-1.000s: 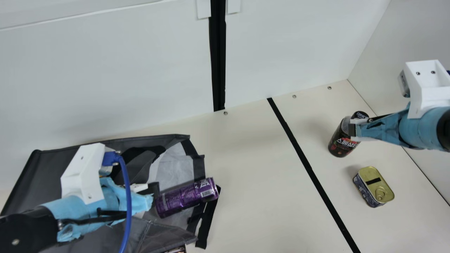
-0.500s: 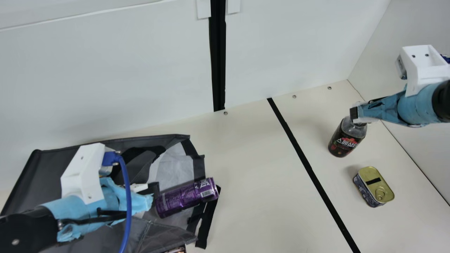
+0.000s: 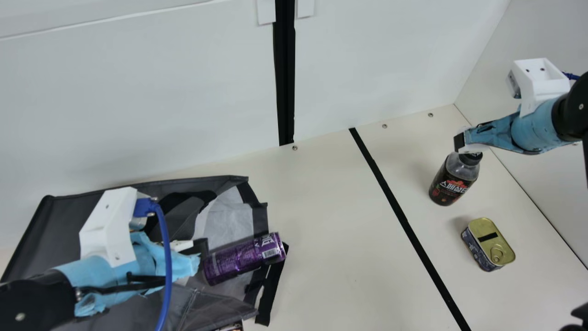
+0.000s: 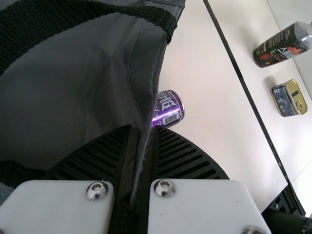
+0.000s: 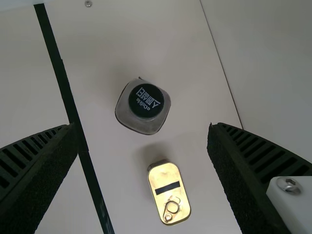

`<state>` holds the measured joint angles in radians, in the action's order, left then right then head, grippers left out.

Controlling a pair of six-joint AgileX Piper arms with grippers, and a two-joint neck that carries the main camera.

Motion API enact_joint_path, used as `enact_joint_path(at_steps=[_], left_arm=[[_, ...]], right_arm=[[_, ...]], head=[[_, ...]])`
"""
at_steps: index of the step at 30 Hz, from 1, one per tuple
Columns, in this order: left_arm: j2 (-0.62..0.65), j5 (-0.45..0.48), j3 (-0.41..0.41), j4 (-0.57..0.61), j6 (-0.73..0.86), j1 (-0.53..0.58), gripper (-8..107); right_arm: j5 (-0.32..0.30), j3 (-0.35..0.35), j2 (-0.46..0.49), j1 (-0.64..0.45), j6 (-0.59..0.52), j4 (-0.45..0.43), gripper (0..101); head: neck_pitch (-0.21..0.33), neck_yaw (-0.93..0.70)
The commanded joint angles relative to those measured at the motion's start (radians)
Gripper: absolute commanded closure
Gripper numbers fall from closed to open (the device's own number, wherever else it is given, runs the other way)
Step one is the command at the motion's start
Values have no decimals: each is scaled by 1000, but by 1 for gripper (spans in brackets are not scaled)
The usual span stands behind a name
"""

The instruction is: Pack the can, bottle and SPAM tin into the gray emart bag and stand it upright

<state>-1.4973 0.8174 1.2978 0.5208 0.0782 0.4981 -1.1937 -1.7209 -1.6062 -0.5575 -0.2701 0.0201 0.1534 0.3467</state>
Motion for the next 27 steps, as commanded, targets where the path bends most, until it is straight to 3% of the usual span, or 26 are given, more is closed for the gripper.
enact_joint_path(at_steps=[1, 27], left_arm=[[0, 0, 0, 0, 0, 0, 107], [0, 0, 0, 0, 0, 0, 107]], right_arm=[[5, -7, -23, -4, -7, 4, 6], [9, -112, -238, -28, -79, 54, 6]], head=[[21, 2], [21, 2]])
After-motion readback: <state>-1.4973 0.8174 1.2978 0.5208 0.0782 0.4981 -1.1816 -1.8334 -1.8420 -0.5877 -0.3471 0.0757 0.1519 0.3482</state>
